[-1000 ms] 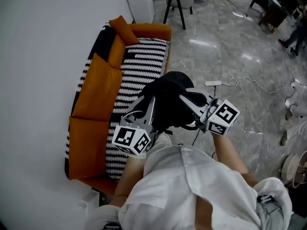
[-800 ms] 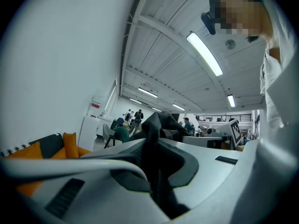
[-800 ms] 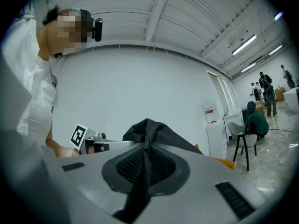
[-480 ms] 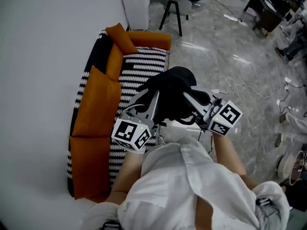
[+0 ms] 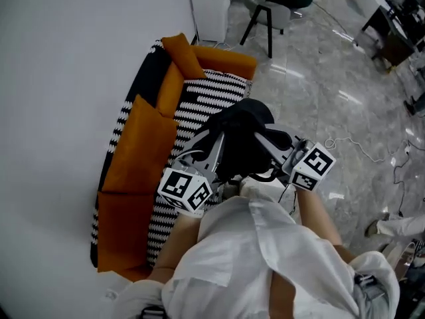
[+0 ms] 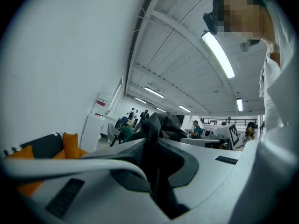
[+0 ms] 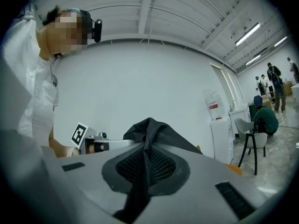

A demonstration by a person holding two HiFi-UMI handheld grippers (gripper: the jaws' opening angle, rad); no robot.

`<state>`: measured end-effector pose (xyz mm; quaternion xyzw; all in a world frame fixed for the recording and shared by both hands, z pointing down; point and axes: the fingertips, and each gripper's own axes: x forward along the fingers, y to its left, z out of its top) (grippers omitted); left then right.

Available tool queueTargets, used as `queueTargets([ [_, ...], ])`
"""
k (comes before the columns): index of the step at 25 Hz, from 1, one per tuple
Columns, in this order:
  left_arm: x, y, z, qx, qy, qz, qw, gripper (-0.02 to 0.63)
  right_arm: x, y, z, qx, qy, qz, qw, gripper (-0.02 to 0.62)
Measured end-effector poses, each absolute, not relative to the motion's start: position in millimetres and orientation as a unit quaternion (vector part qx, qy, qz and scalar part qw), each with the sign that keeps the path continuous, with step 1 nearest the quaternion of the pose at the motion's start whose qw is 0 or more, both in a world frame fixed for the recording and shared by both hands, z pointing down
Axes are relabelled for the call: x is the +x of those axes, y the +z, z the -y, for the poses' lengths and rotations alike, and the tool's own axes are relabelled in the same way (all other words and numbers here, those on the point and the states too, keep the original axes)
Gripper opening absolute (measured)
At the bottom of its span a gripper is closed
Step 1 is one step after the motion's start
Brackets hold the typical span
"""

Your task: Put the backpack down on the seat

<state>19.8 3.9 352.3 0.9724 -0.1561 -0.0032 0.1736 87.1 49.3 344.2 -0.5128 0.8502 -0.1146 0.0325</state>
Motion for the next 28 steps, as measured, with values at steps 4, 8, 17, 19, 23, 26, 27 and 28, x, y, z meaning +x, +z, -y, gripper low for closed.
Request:
queueTargets([
  [4, 50, 355, 28, 0.969, 0.007, 0.181, 0.170, 0.043, 120, 349, -15, -0.480, -0.127, -0.867, 0.046, 0.029],
  [8, 83, 346, 58, 0.967, -0.007, 0.202, 0.153, 0.043, 154, 343, 17, -0.450, -0.118, -0.884, 0.053, 0.029],
  [17, 129, 341, 117, 0.962, -0.036, 0.223, 0.151, 0.043, 202, 333, 81, -0.421, -0.085, -0.903, 0.029, 0.029],
  [19, 133, 343, 133, 0.961, -0.035, 0.226, 0.153, 0.043, 207, 335, 98, -0.419, -0.087, -0.903, 0.027, 0.030],
  [23, 129, 354, 163, 0.956, -0.030, 0.237, 0.170, 0.043, 204, 346, 131, -0.412, -0.106, -0.905, 0.021, 0.029],
  [26, 124, 362, 182, 0.953, -0.028, 0.241, 0.182, 0.043, 200, 356, 152, -0.404, -0.127, -0.906, 0.019, 0.029],
  [27, 122, 366, 190, 0.952, -0.028, 0.241, 0.187, 0.043, 198, 359, 160, -0.402, -0.132, -0.906, 0.016, 0.029],
  [28, 120, 371, 197, 0.950, -0.028, 0.242, 0.193, 0.043, 196, 364, 168, -0.402, -0.136, -0.905, 0.011, 0.029],
])
